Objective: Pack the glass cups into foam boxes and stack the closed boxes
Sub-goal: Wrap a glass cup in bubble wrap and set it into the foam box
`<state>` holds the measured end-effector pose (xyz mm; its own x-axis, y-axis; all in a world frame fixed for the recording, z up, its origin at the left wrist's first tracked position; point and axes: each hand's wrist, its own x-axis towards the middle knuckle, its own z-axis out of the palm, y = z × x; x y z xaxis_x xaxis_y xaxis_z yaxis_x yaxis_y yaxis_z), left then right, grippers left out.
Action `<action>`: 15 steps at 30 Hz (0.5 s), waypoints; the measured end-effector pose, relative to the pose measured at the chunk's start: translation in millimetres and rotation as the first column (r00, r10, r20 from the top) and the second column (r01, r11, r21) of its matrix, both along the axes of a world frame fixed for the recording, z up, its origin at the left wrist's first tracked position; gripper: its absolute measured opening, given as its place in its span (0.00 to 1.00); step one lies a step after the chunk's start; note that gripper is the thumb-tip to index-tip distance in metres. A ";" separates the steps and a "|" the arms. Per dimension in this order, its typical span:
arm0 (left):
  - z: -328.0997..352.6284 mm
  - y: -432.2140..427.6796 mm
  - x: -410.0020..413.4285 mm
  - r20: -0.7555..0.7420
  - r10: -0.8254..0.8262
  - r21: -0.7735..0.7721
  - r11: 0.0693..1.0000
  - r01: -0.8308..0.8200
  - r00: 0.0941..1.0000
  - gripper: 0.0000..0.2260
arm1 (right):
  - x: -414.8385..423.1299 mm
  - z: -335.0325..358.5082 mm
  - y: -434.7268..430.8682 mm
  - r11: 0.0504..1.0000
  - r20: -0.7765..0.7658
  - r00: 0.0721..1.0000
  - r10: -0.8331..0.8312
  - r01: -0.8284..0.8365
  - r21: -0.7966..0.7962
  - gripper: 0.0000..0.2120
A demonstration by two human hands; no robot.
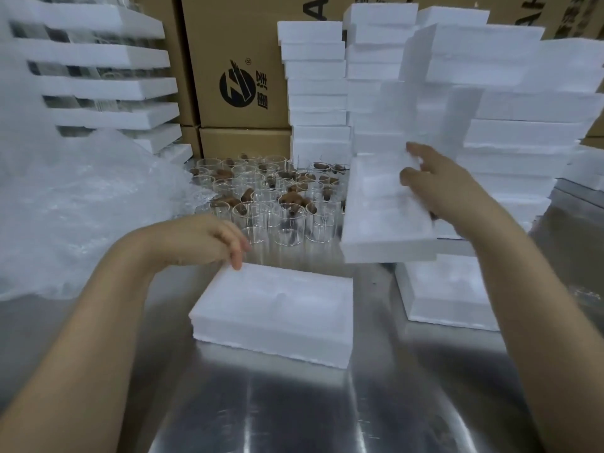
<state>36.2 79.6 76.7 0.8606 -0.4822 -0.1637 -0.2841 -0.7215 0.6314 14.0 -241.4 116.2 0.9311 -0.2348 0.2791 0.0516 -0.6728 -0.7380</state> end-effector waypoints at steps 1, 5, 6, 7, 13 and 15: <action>-1.0 -6.0 -0.6 0.065 -0.040 -0.032 0.999 0.043 0.997 0.14 | 1.2 -8.3 3.0 0.995 0.011 1.000 0.019 -0.019 0.094 0.27; -11.8 -38.9 -7.5 0.088 -0.250 0.138 0.962 0.237 0.964 0.07 | 1.2 -28.9 5.9 0.905 0.028 0.995 0.091 -0.094 0.415 0.24; -14.0 -42.5 -7.8 0.118 -0.255 0.181 0.956 0.232 0.960 0.05 | 0.5 -28.4 5.2 0.875 0.025 0.996 0.090 -0.091 0.475 0.23; -14.6 -41.9 -6.9 0.145 -0.231 0.225 0.955 0.196 0.962 0.05 | 0.0 -27.7 4.5 0.861 0.022 0.996 0.090 -0.089 0.500 0.22; -15.7 -10.1 2.1 0.090 0.237 0.340 0.905 -0.254 0.967 0.14 | -4.3 -36.5 11.2 0.980 -0.108 0.980 0.170 -0.156 0.124 0.23; -17.2 -10.0 3.7 0.044 0.318 0.301 0.900 -0.316 0.947 0.14 | -8.8 -44.6 23.1 0.966 -0.171 0.966 0.196 -0.220 -0.134 0.23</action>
